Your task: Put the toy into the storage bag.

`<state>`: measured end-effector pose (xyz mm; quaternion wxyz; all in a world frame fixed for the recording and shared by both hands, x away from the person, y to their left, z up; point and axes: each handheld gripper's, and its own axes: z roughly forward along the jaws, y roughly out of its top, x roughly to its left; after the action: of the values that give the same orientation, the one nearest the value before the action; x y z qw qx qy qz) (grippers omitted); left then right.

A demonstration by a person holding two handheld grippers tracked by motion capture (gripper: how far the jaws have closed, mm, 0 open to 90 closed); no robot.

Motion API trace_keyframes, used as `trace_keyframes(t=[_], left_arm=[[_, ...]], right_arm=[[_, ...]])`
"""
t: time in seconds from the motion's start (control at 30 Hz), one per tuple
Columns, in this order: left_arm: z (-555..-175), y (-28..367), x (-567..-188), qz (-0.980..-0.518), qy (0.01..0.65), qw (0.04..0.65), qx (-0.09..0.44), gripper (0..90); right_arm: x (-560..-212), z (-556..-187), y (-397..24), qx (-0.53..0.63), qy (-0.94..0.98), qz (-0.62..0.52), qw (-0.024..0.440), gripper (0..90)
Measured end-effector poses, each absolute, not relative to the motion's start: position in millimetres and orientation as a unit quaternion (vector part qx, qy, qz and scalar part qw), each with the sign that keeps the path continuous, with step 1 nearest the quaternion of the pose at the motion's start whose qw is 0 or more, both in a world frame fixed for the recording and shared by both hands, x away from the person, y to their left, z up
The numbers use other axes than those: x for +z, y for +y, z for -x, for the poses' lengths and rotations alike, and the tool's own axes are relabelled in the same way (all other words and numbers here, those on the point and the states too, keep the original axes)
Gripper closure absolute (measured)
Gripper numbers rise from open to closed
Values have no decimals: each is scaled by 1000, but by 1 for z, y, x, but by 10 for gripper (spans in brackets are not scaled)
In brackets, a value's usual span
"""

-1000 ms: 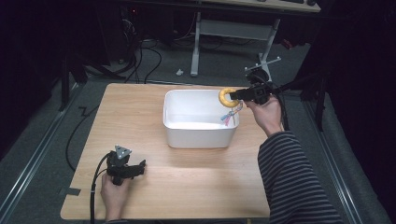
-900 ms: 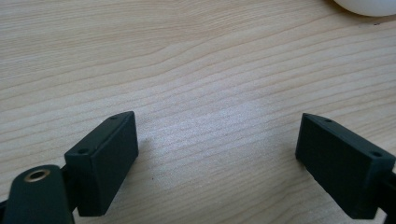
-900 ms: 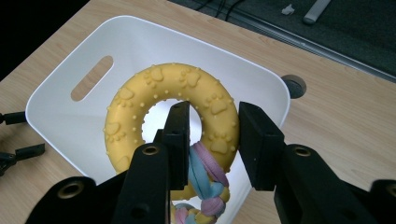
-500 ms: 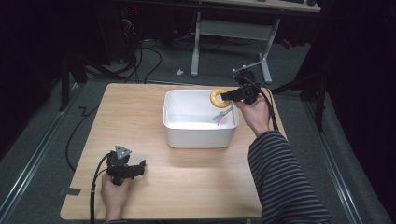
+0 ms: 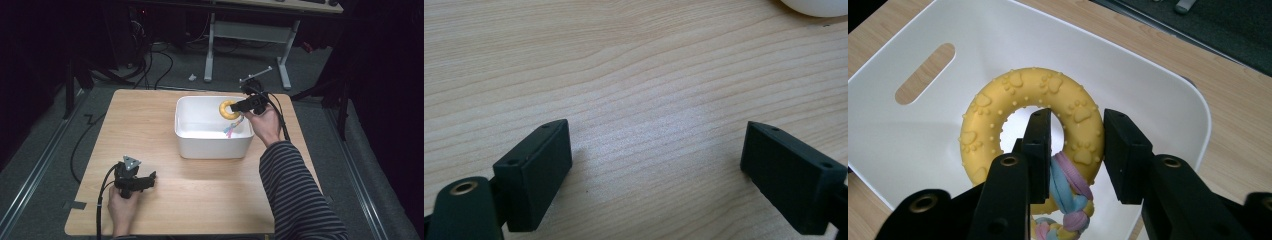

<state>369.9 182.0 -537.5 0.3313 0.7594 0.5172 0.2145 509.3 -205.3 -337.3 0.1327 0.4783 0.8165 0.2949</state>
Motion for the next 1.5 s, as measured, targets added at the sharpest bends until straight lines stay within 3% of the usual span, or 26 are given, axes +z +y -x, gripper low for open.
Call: trace_keyframes(t=[0.77,1.5], left_arm=[[-370,182,-538,-760,517,331,214,132],[-370,182,-537,-760,517,331,214,132]], right_arm=[[-369,-505,-196,271,836,-467,97,659],[-376,-494,-188,260,854,-443,79,659]])
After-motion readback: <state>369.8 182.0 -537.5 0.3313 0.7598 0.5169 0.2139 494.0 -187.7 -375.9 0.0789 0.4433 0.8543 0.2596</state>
